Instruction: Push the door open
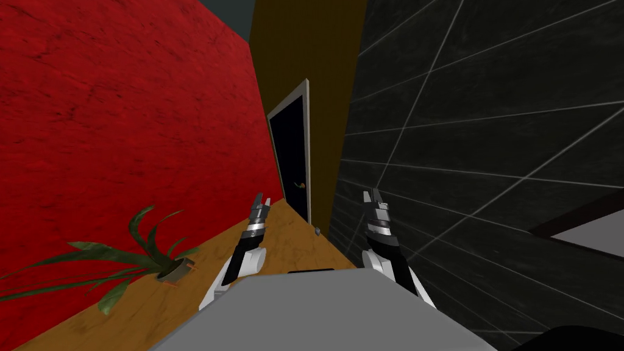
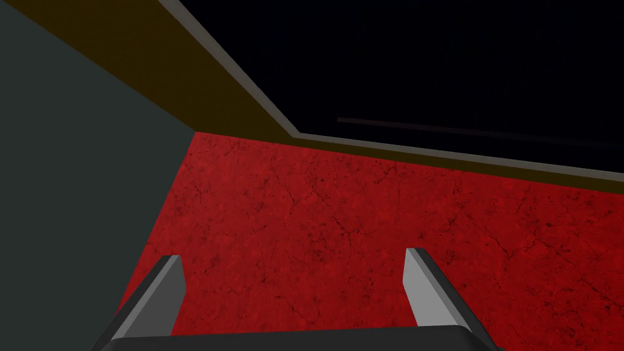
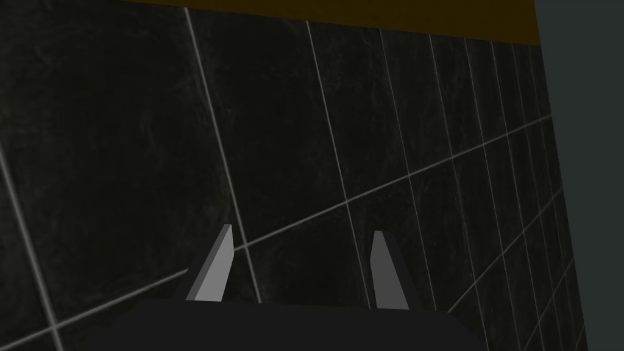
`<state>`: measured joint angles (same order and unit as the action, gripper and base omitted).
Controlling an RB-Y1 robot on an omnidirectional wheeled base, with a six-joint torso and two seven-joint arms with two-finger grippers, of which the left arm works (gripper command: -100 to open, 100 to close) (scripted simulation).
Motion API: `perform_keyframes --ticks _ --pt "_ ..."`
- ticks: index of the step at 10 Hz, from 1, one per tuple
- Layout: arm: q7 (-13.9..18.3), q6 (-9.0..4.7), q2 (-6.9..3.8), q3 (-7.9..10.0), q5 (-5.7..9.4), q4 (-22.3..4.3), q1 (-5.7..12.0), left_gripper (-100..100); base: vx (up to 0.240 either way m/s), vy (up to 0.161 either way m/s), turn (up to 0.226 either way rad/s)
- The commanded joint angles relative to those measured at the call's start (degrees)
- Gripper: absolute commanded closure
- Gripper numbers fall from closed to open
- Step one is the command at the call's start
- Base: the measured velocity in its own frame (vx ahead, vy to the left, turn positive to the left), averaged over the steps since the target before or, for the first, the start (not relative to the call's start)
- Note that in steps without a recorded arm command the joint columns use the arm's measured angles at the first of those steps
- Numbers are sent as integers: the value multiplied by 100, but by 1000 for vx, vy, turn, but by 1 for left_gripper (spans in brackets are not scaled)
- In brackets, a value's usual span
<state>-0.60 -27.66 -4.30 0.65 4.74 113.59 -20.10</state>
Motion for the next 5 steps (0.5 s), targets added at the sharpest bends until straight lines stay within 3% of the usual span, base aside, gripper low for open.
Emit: perform_keyframes --ticks 1,5 --pt "-18 -17 -16 -14 -12 -214 95 -100 79 105 -160" --pt "-64 -75 -47 -46 -44 -816 373 -100 75 102 -138"
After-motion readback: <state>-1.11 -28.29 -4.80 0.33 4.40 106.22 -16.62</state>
